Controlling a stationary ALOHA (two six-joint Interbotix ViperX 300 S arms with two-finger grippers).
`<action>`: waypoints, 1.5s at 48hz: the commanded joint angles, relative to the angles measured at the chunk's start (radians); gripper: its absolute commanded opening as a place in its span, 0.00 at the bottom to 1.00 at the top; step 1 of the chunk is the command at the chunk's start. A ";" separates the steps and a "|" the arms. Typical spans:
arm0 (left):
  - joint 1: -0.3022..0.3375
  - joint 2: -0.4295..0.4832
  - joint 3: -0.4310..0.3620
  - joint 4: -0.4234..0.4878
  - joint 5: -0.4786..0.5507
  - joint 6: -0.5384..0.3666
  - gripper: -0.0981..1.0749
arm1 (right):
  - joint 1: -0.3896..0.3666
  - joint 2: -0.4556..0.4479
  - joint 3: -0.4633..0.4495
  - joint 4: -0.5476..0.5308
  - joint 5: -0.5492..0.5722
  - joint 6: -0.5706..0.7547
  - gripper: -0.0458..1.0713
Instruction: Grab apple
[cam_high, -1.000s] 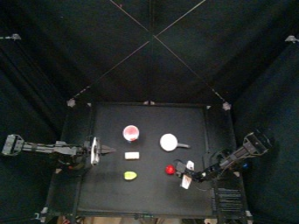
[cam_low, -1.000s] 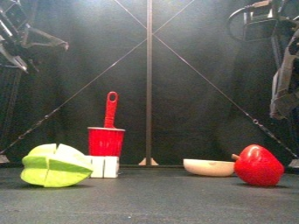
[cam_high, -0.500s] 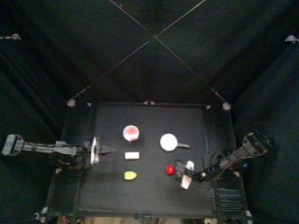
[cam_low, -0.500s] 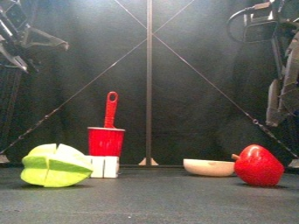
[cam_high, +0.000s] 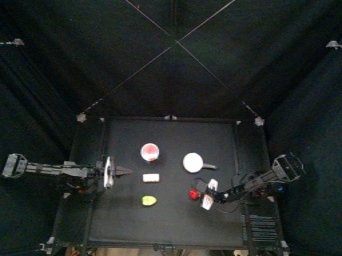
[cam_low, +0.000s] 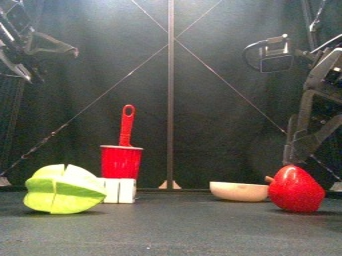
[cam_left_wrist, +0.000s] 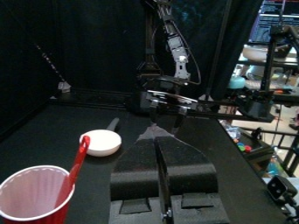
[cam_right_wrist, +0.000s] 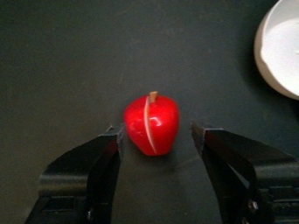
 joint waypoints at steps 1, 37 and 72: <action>0.002 0.006 -0.025 -0.002 -0.011 -0.002 0.09 | -0.014 0.014 -0.020 -0.005 -0.017 0.000 0.86; 0.002 0.005 -0.021 -0.002 -0.011 -0.002 0.09 | -0.061 0.164 -0.072 -0.035 -0.038 -0.002 0.85; 0.002 0.006 -0.017 -0.002 -0.011 -0.002 0.09 | -0.058 0.095 -0.080 -0.037 -0.002 -0.006 0.68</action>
